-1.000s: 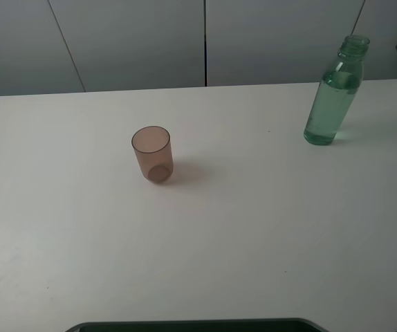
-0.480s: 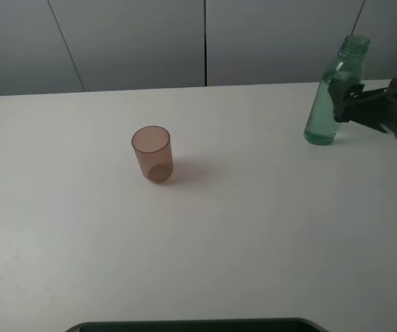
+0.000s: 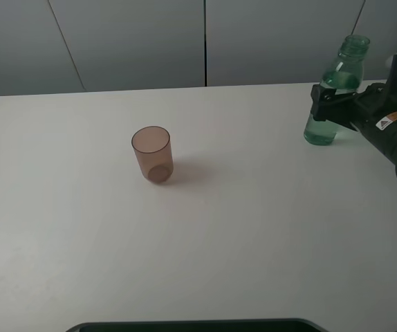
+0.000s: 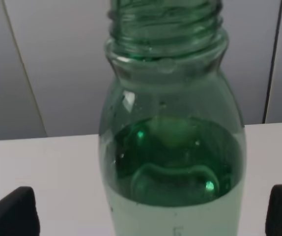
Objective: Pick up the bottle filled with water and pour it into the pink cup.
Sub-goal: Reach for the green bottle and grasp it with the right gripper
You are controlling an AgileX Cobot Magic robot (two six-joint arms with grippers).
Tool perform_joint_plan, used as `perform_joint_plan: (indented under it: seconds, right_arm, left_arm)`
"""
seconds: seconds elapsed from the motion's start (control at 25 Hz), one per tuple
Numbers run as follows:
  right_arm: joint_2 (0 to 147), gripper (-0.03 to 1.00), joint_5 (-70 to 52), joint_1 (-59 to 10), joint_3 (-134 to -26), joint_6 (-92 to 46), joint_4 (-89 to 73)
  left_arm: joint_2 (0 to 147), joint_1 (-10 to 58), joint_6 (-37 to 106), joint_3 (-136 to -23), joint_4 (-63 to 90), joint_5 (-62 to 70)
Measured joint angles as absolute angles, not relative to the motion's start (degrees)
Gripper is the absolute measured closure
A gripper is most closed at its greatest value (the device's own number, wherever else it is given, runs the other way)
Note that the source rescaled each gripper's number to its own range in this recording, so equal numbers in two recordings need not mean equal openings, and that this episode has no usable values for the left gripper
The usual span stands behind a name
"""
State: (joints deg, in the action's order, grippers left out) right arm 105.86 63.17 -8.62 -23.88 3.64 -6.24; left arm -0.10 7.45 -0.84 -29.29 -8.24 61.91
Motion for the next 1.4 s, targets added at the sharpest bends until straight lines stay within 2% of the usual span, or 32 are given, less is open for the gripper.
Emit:
perform_joint_plan:
  seconds: [0.56, 0.84, 0.88, 0.92, 1.0, 1.4]
  right_arm:
    - [114.1, -0.03, 59.3, -8.7, -35.0, 3.7, -11.9]
    - [115.5, -0.03, 58.7, -8.7, -35.9, 3.7, -12.7]
    - [115.5, 0.04, 58.3, -8.7, -35.9, 3.6, -12.7]
    - [115.5, 0.25, 58.2, -8.7, -35.9, 3.5, -12.7]
    - [115.5, 0.9, 57.9, -8.7, -35.9, 3.2, -12.7]
    - [115.5, 0.94, 57.4, -8.8, -35.9, 2.1, -13.1]
  left_arm:
    - [-0.1, 7.4, -1.1, -29.3, -8.2, 61.9]
    - [-0.1, 7.4, -1.1, -29.3, -8.2, 61.9]
    - [-0.1, 7.4, -1.1, -29.3, -8.2, 61.9]
    - [-0.1, 7.4, -1.1, -29.3, -8.2, 61.9]
    - [-0.1, 7.4, -1.1, -29.3, -8.2, 61.9]
    - [-0.1, 7.4, -1.1, -29.3, -8.2, 61.9]
